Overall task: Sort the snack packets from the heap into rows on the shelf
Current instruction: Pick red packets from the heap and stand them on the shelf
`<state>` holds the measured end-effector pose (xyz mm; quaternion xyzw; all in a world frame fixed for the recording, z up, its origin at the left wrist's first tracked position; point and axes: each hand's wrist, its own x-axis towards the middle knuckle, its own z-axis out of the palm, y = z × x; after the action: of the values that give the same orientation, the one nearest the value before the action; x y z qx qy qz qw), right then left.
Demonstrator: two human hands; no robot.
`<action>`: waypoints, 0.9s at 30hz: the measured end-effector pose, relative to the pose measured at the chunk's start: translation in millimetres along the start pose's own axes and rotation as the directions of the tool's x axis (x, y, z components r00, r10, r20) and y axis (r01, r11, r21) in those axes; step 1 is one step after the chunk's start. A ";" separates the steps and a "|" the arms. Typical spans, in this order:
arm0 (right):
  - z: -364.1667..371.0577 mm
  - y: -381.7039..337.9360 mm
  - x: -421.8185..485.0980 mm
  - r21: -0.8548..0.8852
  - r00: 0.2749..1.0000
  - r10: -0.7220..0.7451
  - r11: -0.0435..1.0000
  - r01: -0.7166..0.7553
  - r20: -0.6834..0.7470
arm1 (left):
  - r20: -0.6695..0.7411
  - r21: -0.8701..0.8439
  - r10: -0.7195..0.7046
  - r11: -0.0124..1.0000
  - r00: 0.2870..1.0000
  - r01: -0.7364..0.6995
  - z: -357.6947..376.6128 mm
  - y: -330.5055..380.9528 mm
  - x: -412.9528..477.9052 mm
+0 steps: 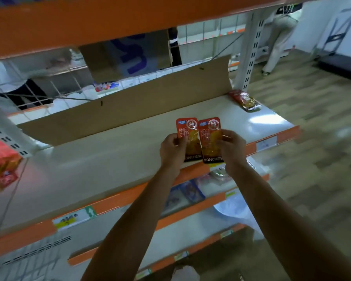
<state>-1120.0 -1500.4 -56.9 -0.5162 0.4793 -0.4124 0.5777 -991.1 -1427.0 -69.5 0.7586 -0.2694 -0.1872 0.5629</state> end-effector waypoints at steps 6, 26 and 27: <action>-27.7 -8.7 59.1 0.003 0.999 0.015 1.000 -0.015 -0.036 | 0.096 0.023 -0.016 1.000 0.995 0.014 59.4 18.9 45.2; -85.9 -28.6 241.4 -0.153 0.998 0.017 0.988 -0.026 -0.062 | 0.071 -0.024 -0.154 0.987 0.986 0.156 183.9 39.2 113.8; -89.2 -30.2 252.0 -0.174 0.999 0.012 0.984 -0.021 -0.052 | 0.057 -0.030 -0.152 0.988 0.987 0.154 189.1 40.1 114.4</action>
<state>-1156.3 -1766.9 -60.0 -0.5502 0.5325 -0.3768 0.5212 -1020.3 -1649.2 -85.1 0.7618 -0.2224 -0.2552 0.5523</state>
